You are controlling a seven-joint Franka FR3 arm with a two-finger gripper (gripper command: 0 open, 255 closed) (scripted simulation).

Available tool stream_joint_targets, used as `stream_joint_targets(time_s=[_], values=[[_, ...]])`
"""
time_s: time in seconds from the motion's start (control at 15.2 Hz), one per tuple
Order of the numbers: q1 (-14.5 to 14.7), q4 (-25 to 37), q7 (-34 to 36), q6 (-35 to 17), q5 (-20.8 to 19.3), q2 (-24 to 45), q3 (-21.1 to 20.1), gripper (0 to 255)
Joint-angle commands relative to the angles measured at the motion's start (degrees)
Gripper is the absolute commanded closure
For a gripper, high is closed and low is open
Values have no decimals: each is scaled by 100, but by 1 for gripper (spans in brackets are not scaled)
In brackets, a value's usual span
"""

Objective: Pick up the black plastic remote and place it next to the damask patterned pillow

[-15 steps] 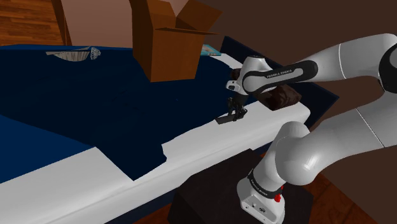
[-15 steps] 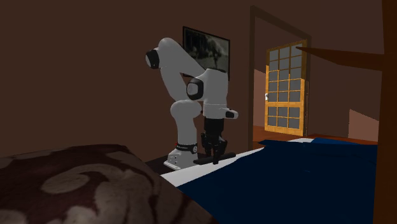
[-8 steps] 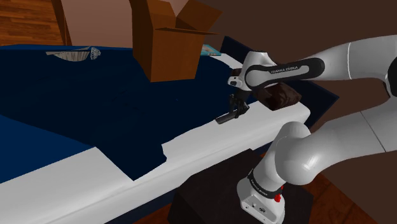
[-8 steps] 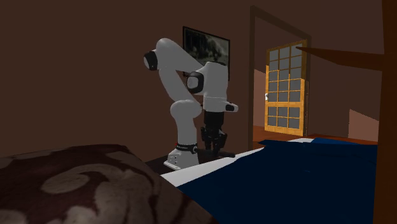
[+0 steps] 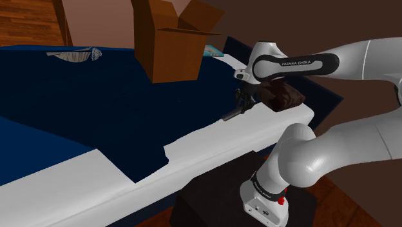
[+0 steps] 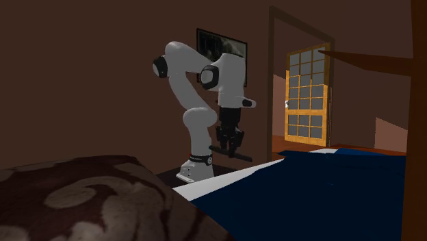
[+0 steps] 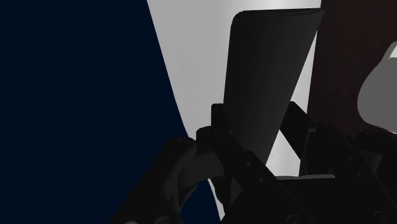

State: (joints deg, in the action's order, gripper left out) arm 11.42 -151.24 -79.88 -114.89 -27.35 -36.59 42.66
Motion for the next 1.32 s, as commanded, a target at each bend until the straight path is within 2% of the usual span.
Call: stream_joint_targets(time_s=[0.0,1.25], values=[[-6,91,10,186,45,-88,-93,255],[23,1226,-49,1749,452,-496,-736,255]])
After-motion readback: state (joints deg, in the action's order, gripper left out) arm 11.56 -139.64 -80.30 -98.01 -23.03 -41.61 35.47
